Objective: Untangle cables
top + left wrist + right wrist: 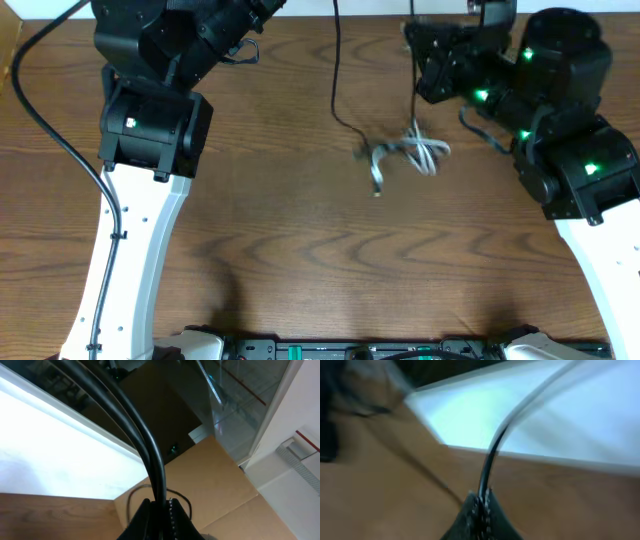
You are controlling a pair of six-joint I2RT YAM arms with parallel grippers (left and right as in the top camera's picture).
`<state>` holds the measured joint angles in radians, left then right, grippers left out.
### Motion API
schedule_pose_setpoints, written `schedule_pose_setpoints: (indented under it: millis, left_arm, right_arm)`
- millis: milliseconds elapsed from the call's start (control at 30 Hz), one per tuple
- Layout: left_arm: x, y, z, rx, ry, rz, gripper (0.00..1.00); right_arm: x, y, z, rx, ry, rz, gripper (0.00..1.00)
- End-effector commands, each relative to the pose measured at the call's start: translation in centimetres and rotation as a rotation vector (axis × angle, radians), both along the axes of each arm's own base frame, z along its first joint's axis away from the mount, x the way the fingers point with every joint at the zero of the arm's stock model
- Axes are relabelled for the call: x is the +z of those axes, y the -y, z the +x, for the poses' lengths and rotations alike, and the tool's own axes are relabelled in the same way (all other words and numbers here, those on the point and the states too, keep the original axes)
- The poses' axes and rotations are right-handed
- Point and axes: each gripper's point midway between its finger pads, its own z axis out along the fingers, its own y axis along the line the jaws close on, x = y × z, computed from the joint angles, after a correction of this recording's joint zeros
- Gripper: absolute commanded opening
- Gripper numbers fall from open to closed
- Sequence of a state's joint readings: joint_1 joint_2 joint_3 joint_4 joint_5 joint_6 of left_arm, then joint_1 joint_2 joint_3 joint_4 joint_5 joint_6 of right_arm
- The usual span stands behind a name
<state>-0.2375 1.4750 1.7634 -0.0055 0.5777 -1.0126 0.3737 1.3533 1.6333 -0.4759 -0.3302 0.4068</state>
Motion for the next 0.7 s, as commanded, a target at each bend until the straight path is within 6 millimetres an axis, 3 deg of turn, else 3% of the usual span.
schedule_pose_setpoints:
  millis: [0, 67, 133, 200, 233, 300, 400, 467, 500, 567, 667]
  left_arm:
    - [1.2, -0.1, -0.8, -0.008, 0.046, 0.014, 0.07]
    - [1.1, -0.1, -0.8, -0.009, 0.043, 0.015, 0.07]
    - [0.9, -0.1, -0.7, -0.008, 0.035, 0.017, 0.07]
    - [0.8, -0.1, -0.7, -0.009, 0.029, 0.018, 0.07]
    - [0.8, -0.1, -0.7, -0.009, 0.029, 0.018, 0.07]
    - [0.8, -0.1, -0.7, -0.008, 0.029, 0.018, 0.07]
    - [0.8, -0.1, -0.7, -0.008, 0.029, 0.019, 0.07]
    - [0.8, -0.1, -0.7, -0.007, 0.034, 0.024, 0.07]
    - [0.8, -0.1, -0.7, -0.007, 0.034, 0.024, 0.07]
    - [0.8, -0.1, -0.7, -0.007, 0.034, 0.024, 0.07]
    - [0.8, -0.1, -0.7, -0.007, 0.033, 0.024, 0.07]
  right_arm:
    - [5.4, -2.7, -5.1, 0.340, 0.203, 0.072, 0.02]
    - [3.6, -0.8, -2.6, 0.153, 0.126, 0.031, 0.01]
    - [0.1, 3.1, 0.6, -0.158, 0.001, -0.047, 0.01]
    - [-2.6, 6.6, 2.1, -0.406, -0.103, -0.092, 0.02]
    - [-3.0, 6.6, 2.0, -0.414, -0.120, -0.094, 0.01]
    - [-2.1, 4.3, 1.0, -0.273, -0.101, -0.064, 0.01]
    - [2.4, -0.7, -2.9, 0.120, 0.034, 0.047, 0.01]
    - [4.7, -2.5, -5.6, 0.328, 0.194, 0.031, 0.01]
    - [5.1, -2.7, -5.9, 0.352, 0.248, 0.007, 0.01]
    - [4.1, -1.4, -3.5, 0.209, 0.219, -0.034, 0.02]
    - [0.3, 3.9, 1.2, -0.227, -0.030, 0.011, 0.01]
